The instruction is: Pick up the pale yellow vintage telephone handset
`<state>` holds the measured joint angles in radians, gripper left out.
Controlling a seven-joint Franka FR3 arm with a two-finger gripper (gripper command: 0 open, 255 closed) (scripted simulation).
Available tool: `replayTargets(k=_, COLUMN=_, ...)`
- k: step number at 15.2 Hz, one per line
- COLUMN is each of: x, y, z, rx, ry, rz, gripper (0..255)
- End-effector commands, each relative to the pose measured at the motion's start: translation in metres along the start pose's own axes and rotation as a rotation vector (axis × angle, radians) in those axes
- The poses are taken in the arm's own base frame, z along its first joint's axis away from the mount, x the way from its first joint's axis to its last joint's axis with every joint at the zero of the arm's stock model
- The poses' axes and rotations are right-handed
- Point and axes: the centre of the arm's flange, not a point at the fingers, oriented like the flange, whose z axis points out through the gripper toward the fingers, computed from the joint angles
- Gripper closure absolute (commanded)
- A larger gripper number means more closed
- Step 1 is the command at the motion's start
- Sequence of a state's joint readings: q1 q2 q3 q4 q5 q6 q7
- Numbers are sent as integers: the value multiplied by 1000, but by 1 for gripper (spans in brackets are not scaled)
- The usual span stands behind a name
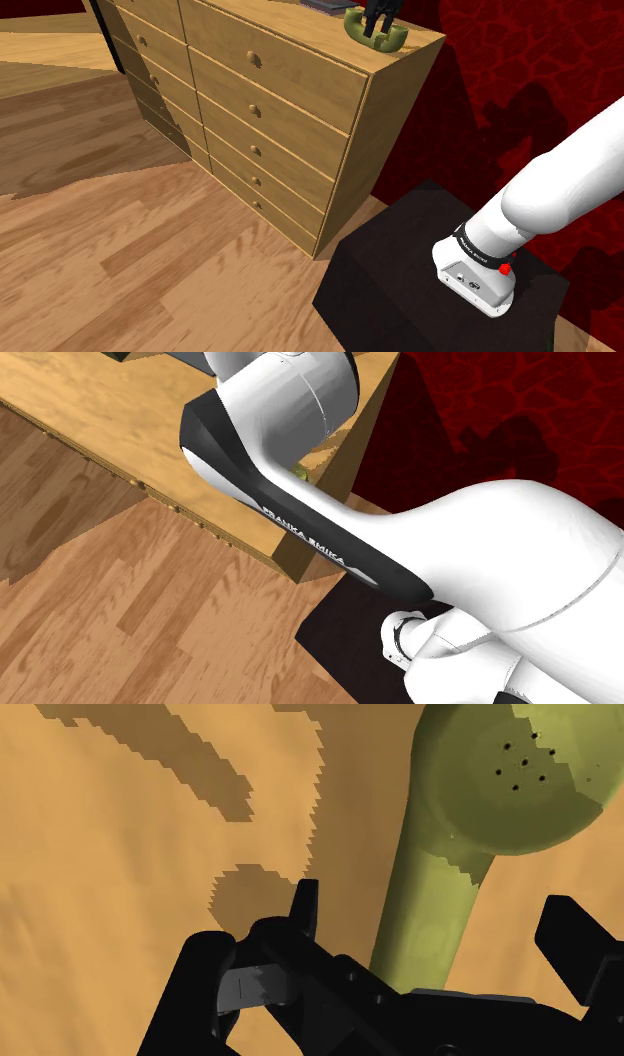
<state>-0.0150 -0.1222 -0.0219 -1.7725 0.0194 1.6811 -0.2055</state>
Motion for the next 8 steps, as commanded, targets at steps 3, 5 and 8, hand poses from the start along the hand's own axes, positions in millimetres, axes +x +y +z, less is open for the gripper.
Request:
replayTargets(k=3, x=0, y=0, z=8, rx=0, ry=0, rz=0, gripper=255)
replayTargets(k=5, x=0, y=0, z=8, rx=0, ry=0, rz=0, gripper=255)
replayTargets(k=8, x=0, y=1, z=8, rx=0, ry=0, rz=0, gripper=255)
